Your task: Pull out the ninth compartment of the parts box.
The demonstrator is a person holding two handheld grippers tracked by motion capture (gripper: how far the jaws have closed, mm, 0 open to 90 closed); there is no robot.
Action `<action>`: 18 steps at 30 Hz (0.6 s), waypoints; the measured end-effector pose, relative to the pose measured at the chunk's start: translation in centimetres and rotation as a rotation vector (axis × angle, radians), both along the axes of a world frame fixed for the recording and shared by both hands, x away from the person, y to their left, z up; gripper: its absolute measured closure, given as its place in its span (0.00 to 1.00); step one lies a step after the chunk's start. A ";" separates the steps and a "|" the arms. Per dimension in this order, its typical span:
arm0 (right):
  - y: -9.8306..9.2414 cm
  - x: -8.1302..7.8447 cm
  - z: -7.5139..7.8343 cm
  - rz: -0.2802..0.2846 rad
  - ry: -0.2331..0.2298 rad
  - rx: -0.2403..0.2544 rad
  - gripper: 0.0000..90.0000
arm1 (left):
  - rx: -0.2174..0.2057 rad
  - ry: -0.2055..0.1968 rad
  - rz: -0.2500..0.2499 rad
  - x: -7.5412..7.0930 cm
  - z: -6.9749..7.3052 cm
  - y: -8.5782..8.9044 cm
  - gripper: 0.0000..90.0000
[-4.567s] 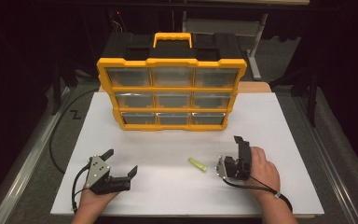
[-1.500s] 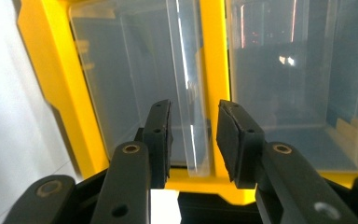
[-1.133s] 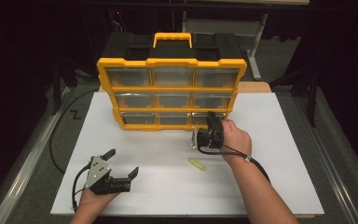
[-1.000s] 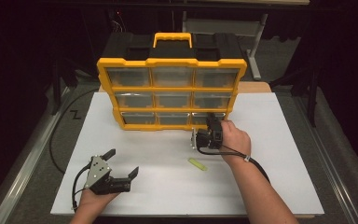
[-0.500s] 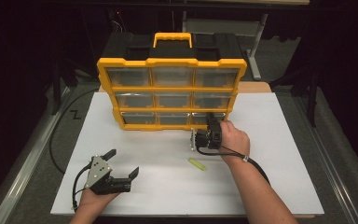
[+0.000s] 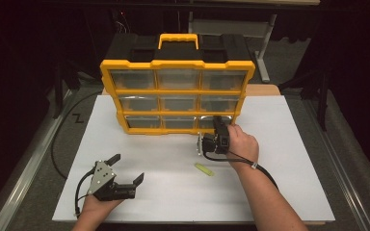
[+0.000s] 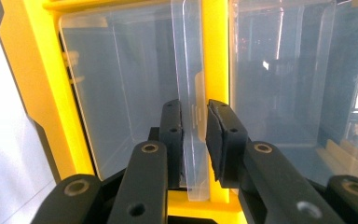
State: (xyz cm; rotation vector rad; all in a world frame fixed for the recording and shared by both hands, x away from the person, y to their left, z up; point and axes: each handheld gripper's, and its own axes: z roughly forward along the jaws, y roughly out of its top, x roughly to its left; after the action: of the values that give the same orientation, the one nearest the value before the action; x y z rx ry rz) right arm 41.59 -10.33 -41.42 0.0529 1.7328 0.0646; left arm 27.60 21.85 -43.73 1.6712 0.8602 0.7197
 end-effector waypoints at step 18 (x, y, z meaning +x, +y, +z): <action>-0.1 -1.1 0.3 0.010 0.013 -0.045 0.91 | 0.002 0.002 -0.013 0.0 0.0 -0.2 0.00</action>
State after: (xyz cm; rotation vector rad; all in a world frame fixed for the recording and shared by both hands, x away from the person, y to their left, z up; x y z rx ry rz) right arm 40.45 -10.46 -41.13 0.0113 1.7467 0.0329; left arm 27.58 21.67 -43.74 1.6776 0.8497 0.7109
